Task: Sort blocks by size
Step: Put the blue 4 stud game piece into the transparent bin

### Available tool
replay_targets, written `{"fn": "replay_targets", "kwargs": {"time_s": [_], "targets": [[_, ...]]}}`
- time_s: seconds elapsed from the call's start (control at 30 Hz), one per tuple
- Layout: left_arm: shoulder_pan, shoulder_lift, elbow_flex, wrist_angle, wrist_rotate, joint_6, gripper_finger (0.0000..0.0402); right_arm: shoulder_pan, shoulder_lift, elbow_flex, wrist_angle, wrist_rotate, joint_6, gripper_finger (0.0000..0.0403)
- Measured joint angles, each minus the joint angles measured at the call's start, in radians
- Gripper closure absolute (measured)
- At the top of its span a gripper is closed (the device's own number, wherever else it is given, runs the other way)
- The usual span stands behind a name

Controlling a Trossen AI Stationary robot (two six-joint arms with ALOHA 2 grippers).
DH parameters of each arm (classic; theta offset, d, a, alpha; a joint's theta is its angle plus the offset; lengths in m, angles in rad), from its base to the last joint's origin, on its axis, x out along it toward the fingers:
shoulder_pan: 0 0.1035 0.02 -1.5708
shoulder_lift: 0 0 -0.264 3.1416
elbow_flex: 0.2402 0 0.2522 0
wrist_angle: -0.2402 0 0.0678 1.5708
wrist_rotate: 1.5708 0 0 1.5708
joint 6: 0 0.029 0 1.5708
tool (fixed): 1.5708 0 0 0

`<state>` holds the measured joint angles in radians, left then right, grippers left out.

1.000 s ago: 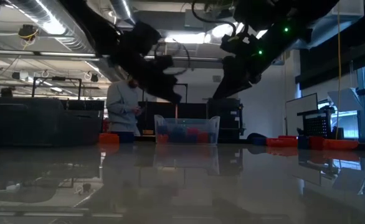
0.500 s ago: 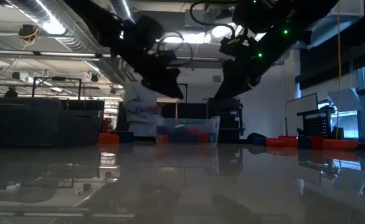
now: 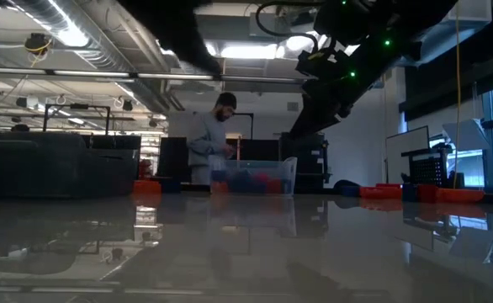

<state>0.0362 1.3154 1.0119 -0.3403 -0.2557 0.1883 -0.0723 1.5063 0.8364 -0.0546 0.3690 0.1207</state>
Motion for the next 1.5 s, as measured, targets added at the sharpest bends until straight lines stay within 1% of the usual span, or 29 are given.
{"fn": "replay_targets", "kwargs": {"time_s": [0.07, 0.17, 0.33, 0.47, 0.57, 0.7, 0.77, 0.87, 1.07, 1.13, 1.3, 1.4, 1.5], "targets": [[-0.073, -0.032, 0.000, 0.001, 0.000, 0.007, 0.0163, 0.000, 0.000, 0.000, 0.000, 0.000, -0.010, 0.0210], [-0.147, -0.062, 0.000, 0.022, 0.001, 0.006, 0.0163, 0.000, 0.000, 0.000, 0.000, -0.006, -0.022, 0.0210], [-0.219, -0.067, 0.000, 0.083, -0.001, 0.032, 0.0163, 0.000, 0.000, 0.000, 0.000, -0.022, -0.023, 0.0210], [-0.274, -0.064, 0.000, 0.115, 0.025, 0.000, 0.0163, 0.000, 0.000, 0.000, -0.007, -0.026, -0.023, 0.0210], [-0.334, -0.065, 0.000, 0.073, 0.024, -0.022, 0.0163, 0.000, 0.004, 0.000, -0.010, -0.048, -0.023, 0.0210], [-0.435, -0.064, 0.000, -0.055, 0.024, -0.092, 0.0163, 0.000, 0.013, 0.000, -0.018, -0.050, -0.024, 0.0210], [-0.485, -0.064, 0.000, -0.122, 0.009, -0.177, 0.0163, 0.000, 0.019, 0.000, -0.014, -0.049, -0.024, 0.0210], [-0.561, -0.064, 0.000, -0.257, -0.017, -0.357, 0.0163, 0.000, 0.028, 0.000, -0.026, -0.049, -0.025, 0.0210], [-0.718, -0.064, 0.000, -0.561, -0.016, -0.801, 0.0163, 0.000, 0.051, 0.000, -0.026, -0.052, -0.024, 0.0210], [-0.778, -0.064, 0.000, -0.633, -0.015, -0.932, 0.0163, 0.000, 0.060, 0.000, -0.021, -0.063, -0.024, 0.0210], [-0.910, -0.056, 0.000, -0.713, 0.022, -1.195, 0.0163, 0.000, 0.063, 0.000, -0.021, -0.084, -0.048, 0.0210], [-0.971, -0.018, 0.000, -0.720, 0.043, -1.278, 0.0163, 0.000, 0.063, 0.000, -0.022, -0.085, -0.051, 0.0210], [-1.007, 0.034, -0.001, -0.724, 0.113, -1.310, 0.0163, 0.000, 0.063, 0.000, -0.024, -0.086, -0.052, 0.0210]]}}
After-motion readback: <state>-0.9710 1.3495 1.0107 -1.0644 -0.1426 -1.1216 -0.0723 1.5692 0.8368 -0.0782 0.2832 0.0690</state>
